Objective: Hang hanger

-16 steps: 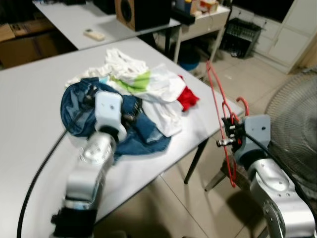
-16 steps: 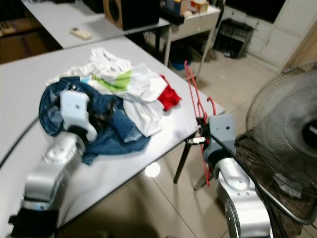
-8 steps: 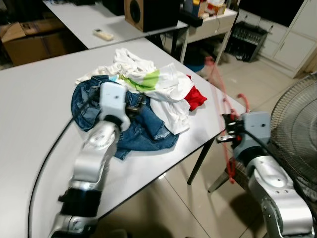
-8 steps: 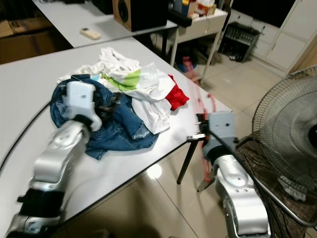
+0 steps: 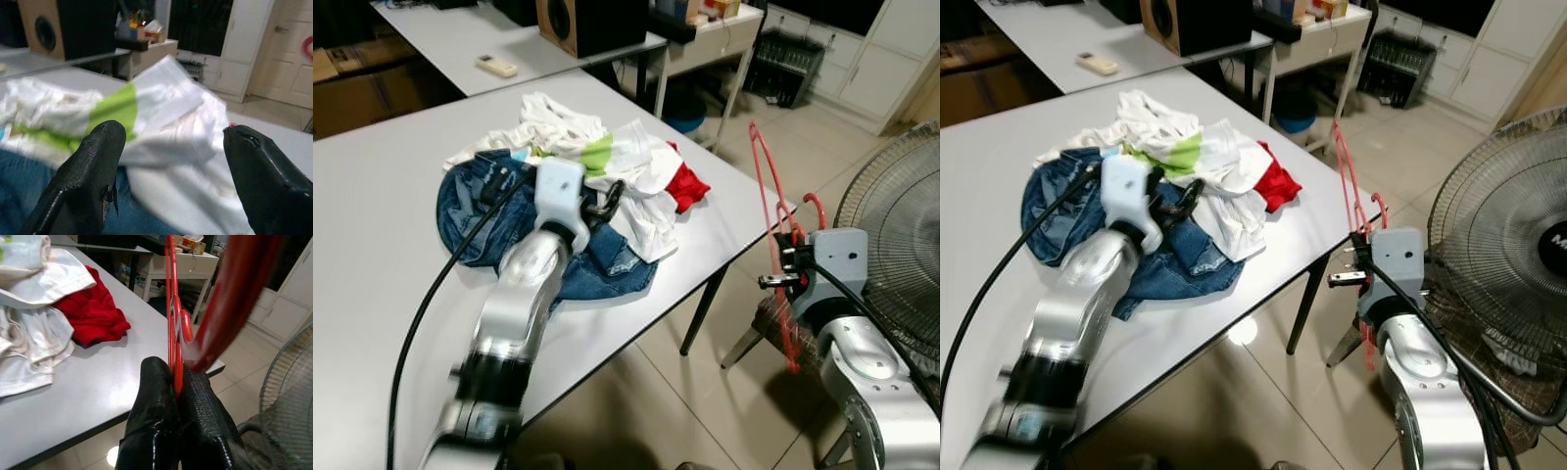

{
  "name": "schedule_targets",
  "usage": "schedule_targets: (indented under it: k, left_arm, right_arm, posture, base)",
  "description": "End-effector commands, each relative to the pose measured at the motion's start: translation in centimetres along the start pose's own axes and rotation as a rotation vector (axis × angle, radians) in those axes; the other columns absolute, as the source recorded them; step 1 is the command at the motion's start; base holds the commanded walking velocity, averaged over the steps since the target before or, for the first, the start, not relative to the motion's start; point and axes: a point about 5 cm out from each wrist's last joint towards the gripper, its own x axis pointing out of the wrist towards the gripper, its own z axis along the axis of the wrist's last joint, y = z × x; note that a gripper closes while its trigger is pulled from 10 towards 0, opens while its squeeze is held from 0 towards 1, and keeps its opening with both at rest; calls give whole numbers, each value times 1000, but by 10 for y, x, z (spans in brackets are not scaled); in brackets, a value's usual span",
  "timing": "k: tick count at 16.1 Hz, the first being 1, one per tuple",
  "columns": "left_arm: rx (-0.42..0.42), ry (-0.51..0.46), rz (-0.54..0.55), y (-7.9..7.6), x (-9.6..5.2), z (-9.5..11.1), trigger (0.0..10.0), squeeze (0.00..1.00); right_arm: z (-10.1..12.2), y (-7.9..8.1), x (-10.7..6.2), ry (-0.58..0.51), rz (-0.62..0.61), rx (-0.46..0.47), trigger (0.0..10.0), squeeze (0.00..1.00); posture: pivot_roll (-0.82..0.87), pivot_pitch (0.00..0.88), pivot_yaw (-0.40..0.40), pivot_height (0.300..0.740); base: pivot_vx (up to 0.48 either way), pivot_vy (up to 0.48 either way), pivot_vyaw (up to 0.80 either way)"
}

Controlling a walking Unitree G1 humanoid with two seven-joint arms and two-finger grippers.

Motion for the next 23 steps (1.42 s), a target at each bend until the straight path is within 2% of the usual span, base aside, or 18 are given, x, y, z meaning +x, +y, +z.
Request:
schedule_targets:
  k: [1, 3, 5, 8, 11, 15, 17, 22, 23]
  left_arm:
    - [-18, -20, 12, -5, -6, 4, 10000, 0]
    - [-27, -14, 31, -9, -17, 1, 10000, 0]
    - [1, 2, 36, -10, -26, -6, 10000, 0]
    - [-41, -14, 56, -7, -33, -5, 10000, 0]
    - [5, -43, 38, -6, -34, 1, 10000, 0]
    - [3, -49, 47, -5, -32, 2, 10000, 0]
    - [2, -48, 54, -5, -31, 3, 10000, 0]
    - [28, -46, 112, 4, -30, 4, 10000, 0]
    - [35, -48, 128, 6, -30, 4, 10000, 0]
  right_arm:
    - [3, -2, -2, -9, -9, -16, 10000, 0]
    - [4, -3, 0, -14, 4, 9, 10000, 0]
    - [4, -1, 2, -14, 23, 7, 10000, 0]
    - [4, 2, 4, -12, 32, 0, 10000, 0]
    - [1, 5, 4, -4, 50, 30, 10000, 0]
    - [1, 4, 5, -4, 40, 27, 10000, 0]
    - [1, 4, 5, -7, 34, 22, 10000, 0]
    - [2, 8, 4, -21, 59, 19, 10000, 0]
    - [3, 9, 4, -21, 70, -10, 10000, 0]
  posture:
    - [-59, 40, -47, 740]
    - [-48, 39, -63, 740]
    - [-39, 38, -73, 740]
    - [-32, 31, -74, 740]
    - [-26, 25, -70, 740]
    - [-27, 25, -59, 740]
    - [-27, 30, -54, 740]
    - [-29, 35, -52, 740]
    - [-27, 40, -52, 740]
  base:
    - [0, -480, 0]
    - [0, -480, 0]
    - [0, -480, 0]
    - [0, 0, 0]
    - [0, 0, 0]
    - [325, 0, -630]
    - [345, 0, 0]
    - [345, 0, 0]
    - [345, 0, 0]
